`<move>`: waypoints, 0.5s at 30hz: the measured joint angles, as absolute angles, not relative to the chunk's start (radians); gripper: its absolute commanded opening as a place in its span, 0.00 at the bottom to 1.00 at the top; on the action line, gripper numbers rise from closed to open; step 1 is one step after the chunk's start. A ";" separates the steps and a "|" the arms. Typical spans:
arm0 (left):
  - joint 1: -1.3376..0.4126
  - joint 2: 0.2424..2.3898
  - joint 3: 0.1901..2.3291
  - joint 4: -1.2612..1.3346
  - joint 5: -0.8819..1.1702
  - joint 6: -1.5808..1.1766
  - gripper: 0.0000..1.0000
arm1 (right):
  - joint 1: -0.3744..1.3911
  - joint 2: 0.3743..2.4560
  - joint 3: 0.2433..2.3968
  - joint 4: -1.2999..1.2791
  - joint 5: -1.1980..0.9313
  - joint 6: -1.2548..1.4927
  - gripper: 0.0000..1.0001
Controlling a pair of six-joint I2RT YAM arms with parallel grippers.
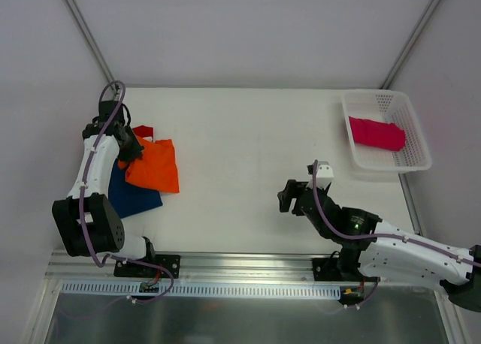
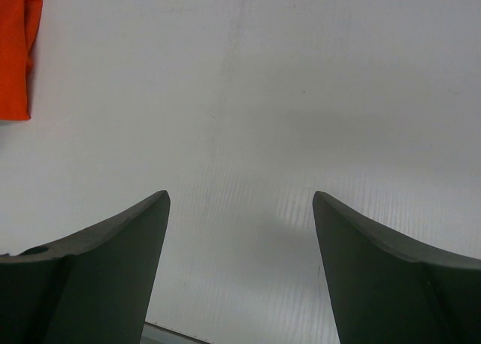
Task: Fold and stack the t-shirts
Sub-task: Neatly place the folded tshirt to the corner
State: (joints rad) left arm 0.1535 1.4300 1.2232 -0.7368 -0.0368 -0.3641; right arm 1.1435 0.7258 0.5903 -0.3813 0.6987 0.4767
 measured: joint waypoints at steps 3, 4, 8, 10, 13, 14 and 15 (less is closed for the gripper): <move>0.210 1.391 1.182 -0.766 -0.036 -0.339 0.00 | 1.143 0.741 0.590 -0.369 0.685 0.466 0.81; 0.231 1.376 1.175 -0.775 -0.037 -0.329 0.00 | 1.143 0.743 0.590 -0.364 0.680 0.464 0.81; 0.303 1.324 1.165 -0.800 -0.042 -0.316 0.00 | 1.143 0.738 0.590 -0.339 0.657 0.461 0.80; 0.327 1.321 1.166 -0.804 -0.054 -0.314 0.00 | 1.144 0.729 0.590 -0.335 0.647 0.461 0.80; 0.371 1.341 1.176 -0.814 -0.056 -0.314 0.00 | 1.148 0.703 0.588 -0.336 0.643 0.462 0.80; 0.390 1.349 1.179 -0.814 -0.058 -0.314 0.00 | 1.149 0.692 0.587 -0.337 0.643 0.462 0.80; 0.403 1.355 1.182 -0.815 -0.059 -0.315 0.00 | 1.150 0.682 0.584 -0.337 0.643 0.462 0.80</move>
State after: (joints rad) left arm 0.4034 1.3552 1.1824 -0.8154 -0.0589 -0.3145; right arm 1.1503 0.6823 0.5842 -0.3374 0.6430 0.4618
